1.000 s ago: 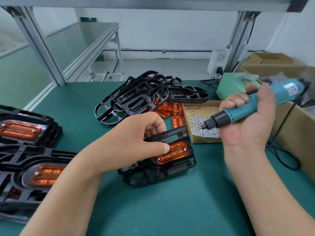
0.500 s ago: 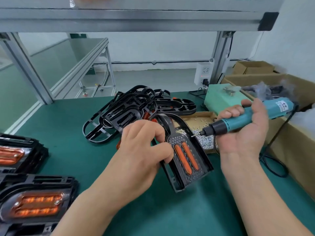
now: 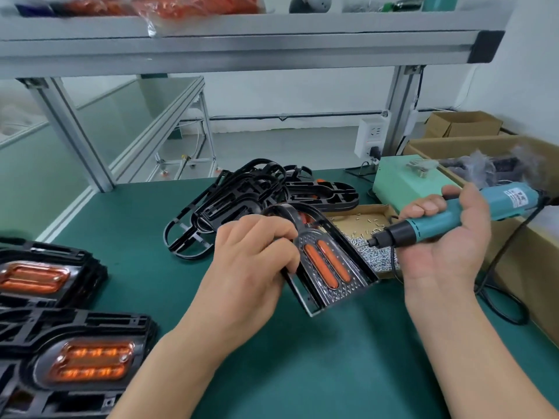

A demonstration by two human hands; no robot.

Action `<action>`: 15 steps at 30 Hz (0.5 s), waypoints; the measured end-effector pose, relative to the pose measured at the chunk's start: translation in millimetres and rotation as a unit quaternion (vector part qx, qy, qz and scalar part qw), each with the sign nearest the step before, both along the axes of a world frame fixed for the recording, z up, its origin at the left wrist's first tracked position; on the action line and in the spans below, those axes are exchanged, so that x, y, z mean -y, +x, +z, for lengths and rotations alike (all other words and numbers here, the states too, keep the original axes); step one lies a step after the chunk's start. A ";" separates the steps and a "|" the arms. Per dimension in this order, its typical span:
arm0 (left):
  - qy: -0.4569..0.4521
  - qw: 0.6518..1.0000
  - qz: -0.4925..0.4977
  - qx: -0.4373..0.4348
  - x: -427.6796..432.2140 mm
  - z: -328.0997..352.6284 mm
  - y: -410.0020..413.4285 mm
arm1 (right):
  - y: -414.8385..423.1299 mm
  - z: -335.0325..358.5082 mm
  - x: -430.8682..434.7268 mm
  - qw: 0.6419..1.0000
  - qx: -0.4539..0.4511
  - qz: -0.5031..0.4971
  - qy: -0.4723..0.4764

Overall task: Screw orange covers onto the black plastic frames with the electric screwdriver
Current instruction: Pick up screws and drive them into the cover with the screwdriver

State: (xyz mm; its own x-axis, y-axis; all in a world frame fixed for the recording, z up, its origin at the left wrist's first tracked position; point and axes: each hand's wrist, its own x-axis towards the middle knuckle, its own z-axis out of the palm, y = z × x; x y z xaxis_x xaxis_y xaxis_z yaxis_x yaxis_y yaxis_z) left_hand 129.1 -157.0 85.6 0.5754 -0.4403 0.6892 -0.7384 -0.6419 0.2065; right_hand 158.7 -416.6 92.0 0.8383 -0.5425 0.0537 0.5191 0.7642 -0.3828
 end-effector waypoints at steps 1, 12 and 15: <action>-0.014 1.000 0.005 0.003 -2.0 1.5 1.2 | 0.1 -1.2 0.1 1.000 -0.001 0.001 -0.002; -0.191 0.950 0.209 -0.133 -44.4 49.5 20.6 | 2.7 -7.5 -9.1 1.000 -0.017 0.011 -0.024; -0.136 0.934 0.283 -0.170 -69.0 75.3 39.0 | 3.2 -7.7 -10.8 0.999 -0.013 0.015 -0.032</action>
State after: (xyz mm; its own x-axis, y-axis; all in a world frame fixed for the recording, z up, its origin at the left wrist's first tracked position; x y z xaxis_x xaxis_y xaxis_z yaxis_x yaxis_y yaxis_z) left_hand 168.1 -88.0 160.8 0.8686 0.1665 0.4668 -0.1585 -0.7991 0.5800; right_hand 161.9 -405.8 84.3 0.8558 -0.5131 0.0652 0.4851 0.7525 -0.4454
